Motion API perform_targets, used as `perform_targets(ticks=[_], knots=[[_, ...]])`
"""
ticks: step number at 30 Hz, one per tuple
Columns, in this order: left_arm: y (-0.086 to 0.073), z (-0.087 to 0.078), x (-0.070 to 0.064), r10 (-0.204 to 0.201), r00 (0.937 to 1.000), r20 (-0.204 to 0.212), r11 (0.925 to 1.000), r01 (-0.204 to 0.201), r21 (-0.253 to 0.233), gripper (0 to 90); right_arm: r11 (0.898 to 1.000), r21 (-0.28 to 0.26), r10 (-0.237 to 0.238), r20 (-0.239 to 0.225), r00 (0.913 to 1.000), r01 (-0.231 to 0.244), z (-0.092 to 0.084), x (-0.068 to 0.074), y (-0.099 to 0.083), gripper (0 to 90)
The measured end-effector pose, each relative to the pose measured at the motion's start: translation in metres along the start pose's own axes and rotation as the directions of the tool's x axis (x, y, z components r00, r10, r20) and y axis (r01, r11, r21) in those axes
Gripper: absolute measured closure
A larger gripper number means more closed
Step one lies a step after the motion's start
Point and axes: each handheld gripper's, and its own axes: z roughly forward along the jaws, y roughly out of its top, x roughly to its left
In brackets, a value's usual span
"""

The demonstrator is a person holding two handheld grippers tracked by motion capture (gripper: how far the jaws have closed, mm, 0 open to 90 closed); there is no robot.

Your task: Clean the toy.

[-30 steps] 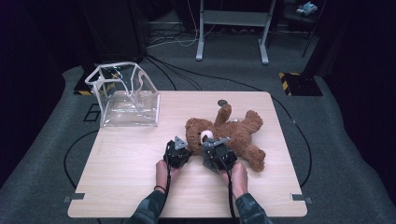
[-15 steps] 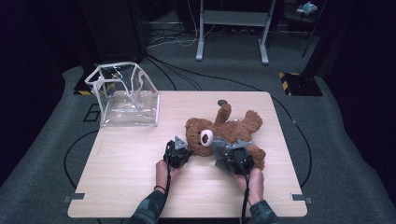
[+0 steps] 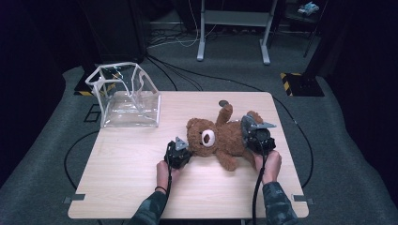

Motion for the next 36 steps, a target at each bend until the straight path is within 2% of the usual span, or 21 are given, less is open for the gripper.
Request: perform_targets(ticks=[3,6,8,9,14,18,22,25,27,29,30,33,36], knots=[[-0.001,-0.001,0.000,-0.004,0.9999,-0.017,1.0000,0.004,0.000,82.7,1.000,0.023,0.015,0.022,0.9996,-0.016,0.005,-0.006,-0.002,73.4],[-0.002,-0.002,0.000,-0.007,0.9997,-0.025,1.0000,0.007,-0.001,83.1,0.997,0.059,0.042,0.023,0.9989,-0.043,0.011,-0.015,-0.009,73.6],[-0.002,-0.003,0.001,-0.019,0.9994,-0.031,0.9998,0.018,-0.005,83.3,0.996,0.070,0.058,0.004,0.9983,-0.058,0.014,-0.020,-0.015,73.7],[-0.003,-0.004,0.001,-0.018,0.9995,-0.028,0.9998,0.018,-0.003,83.4,0.996,0.064,0.063,0.005,0.9980,-0.063,0.014,-0.019,-0.016,73.8],[-0.004,-0.005,0.002,-0.032,0.9991,-0.029,0.9995,0.032,-0.007,83.5,0.995,0.096,0.040,0.006,0.9992,-0.040,0.019,-0.012,-0.018,74.2],[-0.003,-0.005,0.002,-0.024,0.9992,-0.032,0.9997,0.024,-0.002,83.4,0.995,0.090,0.053,-0.006,0.9986,-0.053,0.020,-0.013,-0.022,74.3],[-0.003,-0.004,0.002,-0.027,0.9990,-0.036,0.9996,0.027,-0.005,81.9,0.995,0.091,0.045,-0.013,0.9989,-0.043,0.021,-0.014,-0.023,74.3],[-0.004,-0.004,0.004,-0.047,0.9987,-0.020,0.9988,0.047,-0.012,70.5,0.995,0.097,0.039,-0.013,0.9992,-0.037,0.021,-0.014,-0.023,74.3],[-0.003,-0.005,0.006,-0.054,0.9983,-0.021,0.9985,0.054,-0.001,58.4,0.995,0.097,0.040,-0.016,0.9991,-0.038,0.021,-0.014,-0.022,74.3],[-0.003,-0.004,0.006,-0.057,0.9982,-0.016,0.9983,0.057,-0.002,54.0,0.995,0.094,0.044,-0.021,0.9988,-0.042,0.021,-0.014,-0.022,74.3],[-0.003,-0.004,0.005,-0.058,0.9982,-0.017,0.9983,0.058,-0.004,54.7,0.994,0.102,0.050,-0.022,0.9985,-0.048,0.021,-0.014,-0.022,74.3],[-0.003,-0.004,0.003,-0.042,0.9991,-0.010,0.9991,0.041,-0.006,72.9,0.994,0.100,0.049,-0.031,0.9983,-0.045,0.020,-0.014,-0.022,74.5],[-0.003,-0.004,-0.001,-0.025,0.9996,-0.013,0.9997,0.025,0.002,81.7,0.995,0.095,0.039,-0.035,0.9986,-0.036,0.020,-0.014,-0.022,74.7]])
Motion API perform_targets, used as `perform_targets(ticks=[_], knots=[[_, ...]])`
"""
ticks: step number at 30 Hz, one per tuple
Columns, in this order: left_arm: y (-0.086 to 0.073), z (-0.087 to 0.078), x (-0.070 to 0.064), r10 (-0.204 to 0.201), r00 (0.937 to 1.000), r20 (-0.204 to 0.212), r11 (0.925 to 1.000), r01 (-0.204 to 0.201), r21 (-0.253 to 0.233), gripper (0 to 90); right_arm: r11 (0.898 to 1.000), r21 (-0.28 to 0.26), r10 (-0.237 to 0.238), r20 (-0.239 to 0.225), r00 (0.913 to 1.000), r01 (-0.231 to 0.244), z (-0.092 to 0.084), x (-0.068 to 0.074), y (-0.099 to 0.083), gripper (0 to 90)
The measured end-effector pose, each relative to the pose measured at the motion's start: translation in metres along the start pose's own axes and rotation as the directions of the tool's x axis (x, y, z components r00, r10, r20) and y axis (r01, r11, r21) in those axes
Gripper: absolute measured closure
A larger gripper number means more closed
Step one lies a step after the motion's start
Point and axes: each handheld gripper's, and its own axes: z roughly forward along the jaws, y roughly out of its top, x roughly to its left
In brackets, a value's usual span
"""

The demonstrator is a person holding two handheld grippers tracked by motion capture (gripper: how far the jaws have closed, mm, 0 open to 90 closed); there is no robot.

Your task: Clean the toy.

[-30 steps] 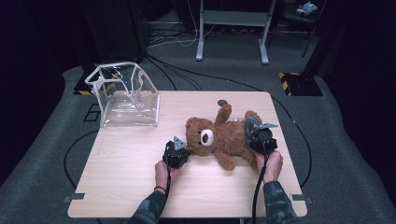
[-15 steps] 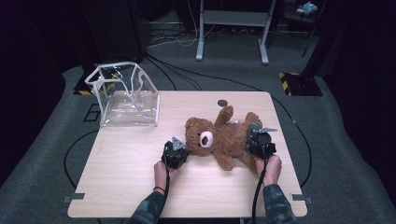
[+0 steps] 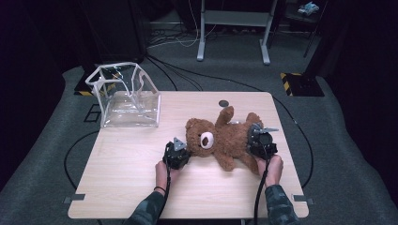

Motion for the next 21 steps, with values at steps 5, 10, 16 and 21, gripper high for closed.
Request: perform_targets(ticks=[5,10,16,21], knots=[[-0.002,-0.003,0.000,-0.033,0.9994,0.006,0.9992,0.033,-0.023,83.6,1.000,-0.011,0.009,-0.032,0.9995,-0.009,-0.003,-0.001,-0.004,74.8],[-0.002,-0.010,0.001,-0.046,0.9989,0.010,0.9981,0.047,-0.041,83.7,1.000,-0.014,0.005,-0.048,0.9989,-0.006,-0.004,0.003,-0.006,74.8],[-0.004,-0.018,0.003,-0.047,0.9988,0.008,0.9981,0.048,-0.040,82.8,1.000,-0.017,0.008,-0.067,0.9977,-0.009,-0.004,0.007,-0.007,74.8],[-0.003,-0.022,-0.001,-0.057,0.9984,0.003,0.9980,0.057,-0.028,59.9,1.000,-0.019,0.014,-0.083,0.9964,-0.015,-0.003,0.011,-0.006,74.8]])
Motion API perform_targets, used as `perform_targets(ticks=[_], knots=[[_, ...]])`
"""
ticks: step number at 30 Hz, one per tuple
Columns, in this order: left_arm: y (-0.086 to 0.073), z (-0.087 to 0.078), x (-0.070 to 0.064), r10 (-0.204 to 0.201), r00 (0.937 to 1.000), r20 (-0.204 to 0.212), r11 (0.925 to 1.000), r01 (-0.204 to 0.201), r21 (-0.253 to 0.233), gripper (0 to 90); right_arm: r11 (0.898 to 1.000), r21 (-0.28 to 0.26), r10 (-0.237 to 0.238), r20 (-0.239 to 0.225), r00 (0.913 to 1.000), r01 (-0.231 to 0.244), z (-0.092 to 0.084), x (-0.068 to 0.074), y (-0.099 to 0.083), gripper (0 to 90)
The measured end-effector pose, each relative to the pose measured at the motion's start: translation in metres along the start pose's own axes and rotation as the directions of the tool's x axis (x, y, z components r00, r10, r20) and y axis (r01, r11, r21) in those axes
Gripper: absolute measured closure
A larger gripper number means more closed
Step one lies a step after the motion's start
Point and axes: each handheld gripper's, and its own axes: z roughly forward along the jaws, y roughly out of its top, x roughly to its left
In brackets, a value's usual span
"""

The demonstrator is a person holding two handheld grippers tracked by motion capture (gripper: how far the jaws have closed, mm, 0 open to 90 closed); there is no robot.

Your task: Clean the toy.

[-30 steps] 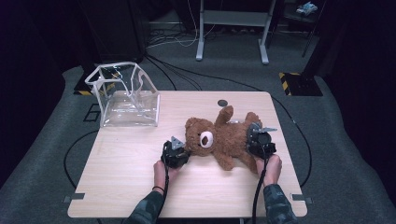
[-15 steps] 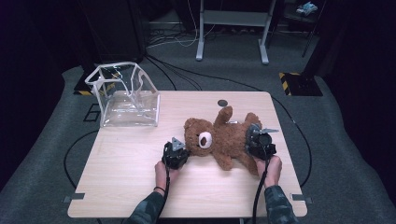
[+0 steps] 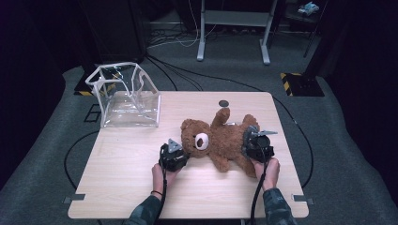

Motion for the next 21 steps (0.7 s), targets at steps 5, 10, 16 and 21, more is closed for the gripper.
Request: perform_targets(ticks=[5,10,16,21], knots=[[-0.001,-0.006,-0.010,-0.006,0.9995,-0.030,0.9999,0.005,-0.009,43.0,1.000,0.001,-0.002,-0.016,0.9999,0.002,0.002,0.007,0.003,74.7],[-0.002,-0.016,-0.014,-0.010,0.9998,-0.016,0.9992,0.009,-0.039,40.0,1.000,-0.013,0.015,0.001,0.9999,-0.015,-0.009,-0.003,0.008,72.9],[-0.003,-0.019,-0.017,-0.018,0.9998,-0.005,0.9982,0.018,-0.057,37.3,0.998,0.006,0.057,0.091,0.9942,-0.058,-0.024,-0.036,0.002,72.0],[-0.003,-0.020,-0.023,-0.013,0.9999,-0.004,0.9980,0.013,-0.062,36.2,0.995,0.033,0.085,0.114,0.9899,-0.089,-0.027,-0.053,-0.009,72.1]])
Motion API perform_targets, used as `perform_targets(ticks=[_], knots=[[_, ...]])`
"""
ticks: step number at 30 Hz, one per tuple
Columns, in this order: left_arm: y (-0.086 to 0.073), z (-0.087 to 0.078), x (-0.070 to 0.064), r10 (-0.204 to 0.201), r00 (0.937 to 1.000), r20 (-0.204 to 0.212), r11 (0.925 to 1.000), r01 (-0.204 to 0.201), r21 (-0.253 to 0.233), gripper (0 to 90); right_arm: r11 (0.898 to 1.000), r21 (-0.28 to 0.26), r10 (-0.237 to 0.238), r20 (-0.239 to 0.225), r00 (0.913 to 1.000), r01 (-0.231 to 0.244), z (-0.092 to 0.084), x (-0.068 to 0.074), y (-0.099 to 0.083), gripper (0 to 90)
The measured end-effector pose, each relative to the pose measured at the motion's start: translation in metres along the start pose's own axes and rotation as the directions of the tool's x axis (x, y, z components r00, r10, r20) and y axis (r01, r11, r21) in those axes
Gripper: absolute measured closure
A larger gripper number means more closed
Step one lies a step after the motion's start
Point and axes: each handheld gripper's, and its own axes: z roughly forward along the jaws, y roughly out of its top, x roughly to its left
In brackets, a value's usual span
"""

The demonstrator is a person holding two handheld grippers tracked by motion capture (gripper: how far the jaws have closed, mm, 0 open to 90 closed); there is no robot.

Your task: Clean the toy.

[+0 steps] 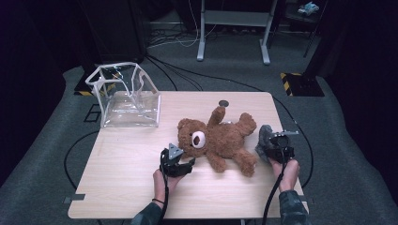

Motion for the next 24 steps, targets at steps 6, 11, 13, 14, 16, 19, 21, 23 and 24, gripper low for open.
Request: perform_targets(ticks=[6,11,13,14,16,19,21,23,24], knots=[[0.001,-0.001,-0.025,0.024,0.9992,0.033,0.9995,-0.024,-0.019,33.2,1.000,0.008,0.011,-0.001,0.9999,-0.011,0.002,-0.004,-0.004,72.1],[0.004,0.008,-0.052,0.073,0.9944,0.077,0.9973,-0.072,-0.008,29.6,1.000,0.011,0.007,0.000,1.0000,-0.007,0.002,-0.003,-0.003,72.2],[0.005,0.015,-0.065,0.087,0.9927,0.084,0.9961,-0.088,0.003,28.7,1.000,0.012,0.007,-0.001,1.0000,-0.007,0.002,-0.003,-0.003,72.2],[0.006,0.018,-0.070,0.091,0.9920,0.088,0.9957,-0.092,0.006,28.6,1.000,0.012,0.007,-0.002,1.0000,-0.006,0.002,-0.003,-0.003,72.2],[0.009,0.023,-0.080,0.111,0.9899,0.089,0.9935,-0.113,0.016,28.1,1.000,0.013,0.007,-0.004,1.0000,-0.007,0.002,-0.003,-0.003,72.2],[0.011,0.032,-0.094,0.130,0.9888,0.072,0.9906,-0.133,0.031,27.3,1.000,0.011,-0.002,-0.008,1.0000,0.002,0.003,-0.003,-0.004,72.2],[0.012,0.038,-0.100,0.138,0.9888,0.055,0.9892,-0.141,0.041,27.3,1.000,0.018,0.007,-0.011,0.9999,-0.007,0.004,-0.001,-0.005,72.2],[0.013,0.042,-0.104,0.149,0.9883,0.032,0.9873,-0.151,0.050,27.3,1.000,0.019,0.006,-0.009,0.9999,-0.006,0.005,0.000,-0.005,72.2],[0.013,0.045,-0.105,0.144,0.9891,0.028,0.9877,-0.146,0.056,27.9,1.000,0.022,0.011,-0.013,0.9999,-0.011,0.005,0.000,-0.005,72.2]])
